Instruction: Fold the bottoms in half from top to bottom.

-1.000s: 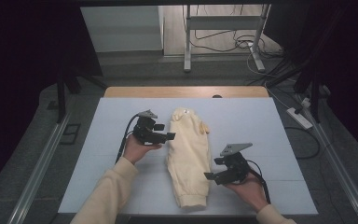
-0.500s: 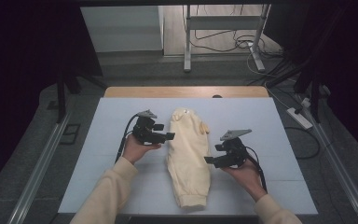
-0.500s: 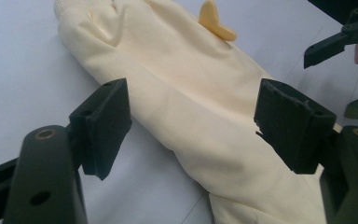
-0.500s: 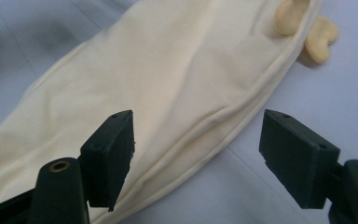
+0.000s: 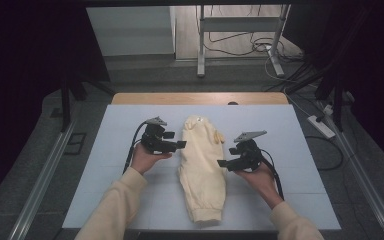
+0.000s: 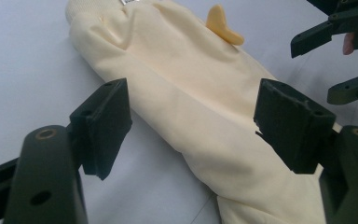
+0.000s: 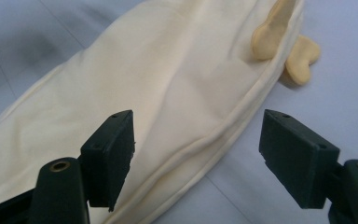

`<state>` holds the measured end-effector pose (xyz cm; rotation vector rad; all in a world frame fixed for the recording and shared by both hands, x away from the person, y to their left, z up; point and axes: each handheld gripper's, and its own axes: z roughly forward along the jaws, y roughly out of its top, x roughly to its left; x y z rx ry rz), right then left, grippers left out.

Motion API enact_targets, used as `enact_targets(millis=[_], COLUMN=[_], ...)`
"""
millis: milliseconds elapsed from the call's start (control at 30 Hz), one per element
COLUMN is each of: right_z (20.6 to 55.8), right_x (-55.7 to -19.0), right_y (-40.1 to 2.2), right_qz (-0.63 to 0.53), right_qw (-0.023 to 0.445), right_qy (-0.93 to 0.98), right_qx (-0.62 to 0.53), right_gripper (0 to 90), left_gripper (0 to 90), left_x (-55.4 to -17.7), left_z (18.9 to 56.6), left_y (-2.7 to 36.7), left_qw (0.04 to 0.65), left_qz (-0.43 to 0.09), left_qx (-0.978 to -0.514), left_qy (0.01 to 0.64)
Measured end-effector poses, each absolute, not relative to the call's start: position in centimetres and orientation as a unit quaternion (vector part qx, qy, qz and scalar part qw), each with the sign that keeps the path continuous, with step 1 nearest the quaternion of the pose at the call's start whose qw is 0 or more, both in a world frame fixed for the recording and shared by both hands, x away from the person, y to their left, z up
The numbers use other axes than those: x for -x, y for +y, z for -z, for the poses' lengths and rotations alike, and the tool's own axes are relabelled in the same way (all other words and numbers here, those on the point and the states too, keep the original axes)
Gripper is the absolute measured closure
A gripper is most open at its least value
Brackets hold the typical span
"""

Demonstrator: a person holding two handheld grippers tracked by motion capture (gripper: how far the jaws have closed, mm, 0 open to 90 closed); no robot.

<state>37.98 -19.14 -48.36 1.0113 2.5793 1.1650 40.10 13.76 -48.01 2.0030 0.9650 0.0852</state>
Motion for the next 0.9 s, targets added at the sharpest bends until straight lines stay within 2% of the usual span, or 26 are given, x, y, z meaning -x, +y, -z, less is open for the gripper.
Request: enact_targets(millis=[900], right_z=[47.9], right_x=[-41.6], right_y=[-18.6], right_qz=[-0.395], right_qw=[0.079], right_qy=[0.846], right_qx=[-0.349], right_gripper=[27.1], left_gripper=[26.8], left_x=[-41.9], left_z=[48.1], left_y=[14.4], left_qw=[0.444], left_qz=[-0.054], left_qx=[-0.799], left_qy=[0.402])
